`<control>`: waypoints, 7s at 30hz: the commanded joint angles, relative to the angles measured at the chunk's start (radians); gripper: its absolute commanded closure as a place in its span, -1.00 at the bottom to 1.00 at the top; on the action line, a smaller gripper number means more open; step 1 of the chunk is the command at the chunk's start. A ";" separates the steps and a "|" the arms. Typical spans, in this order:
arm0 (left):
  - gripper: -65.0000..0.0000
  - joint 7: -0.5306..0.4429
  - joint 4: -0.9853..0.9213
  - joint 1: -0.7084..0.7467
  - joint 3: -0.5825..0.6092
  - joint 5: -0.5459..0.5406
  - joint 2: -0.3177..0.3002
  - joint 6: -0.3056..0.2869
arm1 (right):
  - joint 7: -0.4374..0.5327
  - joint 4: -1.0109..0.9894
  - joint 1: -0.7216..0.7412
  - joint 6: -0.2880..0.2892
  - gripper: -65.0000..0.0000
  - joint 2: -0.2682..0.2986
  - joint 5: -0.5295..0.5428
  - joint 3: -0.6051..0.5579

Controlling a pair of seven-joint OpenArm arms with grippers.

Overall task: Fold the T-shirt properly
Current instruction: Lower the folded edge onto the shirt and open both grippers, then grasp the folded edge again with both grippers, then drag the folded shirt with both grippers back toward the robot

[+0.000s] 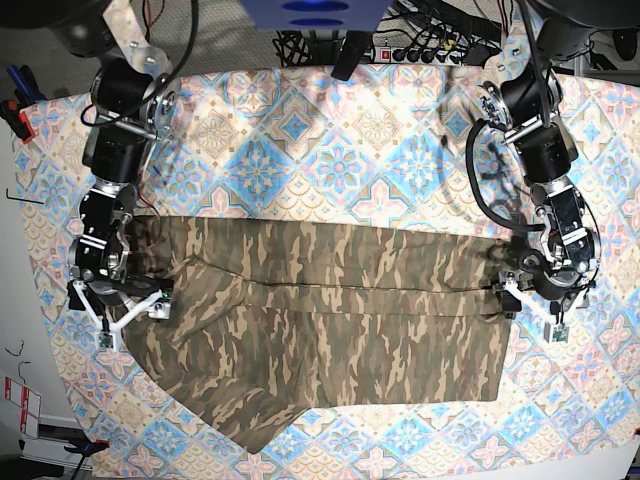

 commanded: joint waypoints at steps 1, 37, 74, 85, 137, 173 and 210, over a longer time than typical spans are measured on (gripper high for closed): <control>-0.59 -0.023 0.063 -0.015 -0.002 -0.010 -0.017 -0.014 | 0.024 0.022 0.040 -0.003 -1.00 0.010 0.009 0.000; -0.61 0.302 0.188 0.075 -0.049 -0.008 -0.067 -0.213 | -0.208 0.134 -0.092 0.275 -1.00 -0.033 0.012 0.485; -0.60 0.115 -0.275 -0.052 -0.048 -0.002 -0.098 -0.213 | -0.160 -0.130 -0.060 0.370 -1.00 -0.033 0.011 0.488; -0.59 0.104 -0.379 -0.068 0.029 -0.010 -0.066 -0.213 | -0.162 -0.130 -0.062 0.371 -1.00 -0.032 0.011 0.485; 0.94 0.210 0.130 0.604 0.024 -0.008 0.040 -0.213 | -0.430 0.215 -0.367 0.426 0.88 -0.019 0.006 0.543; 0.94 0.126 0.130 0.807 -0.037 -0.001 -0.008 -0.213 | -0.499 0.285 -0.393 0.426 0.87 -0.004 0.004 0.551; 0.93 0.043 0.130 0.931 -0.042 -0.001 -0.038 -0.213 | -0.562 0.296 -0.444 0.426 0.80 0.007 0.001 0.548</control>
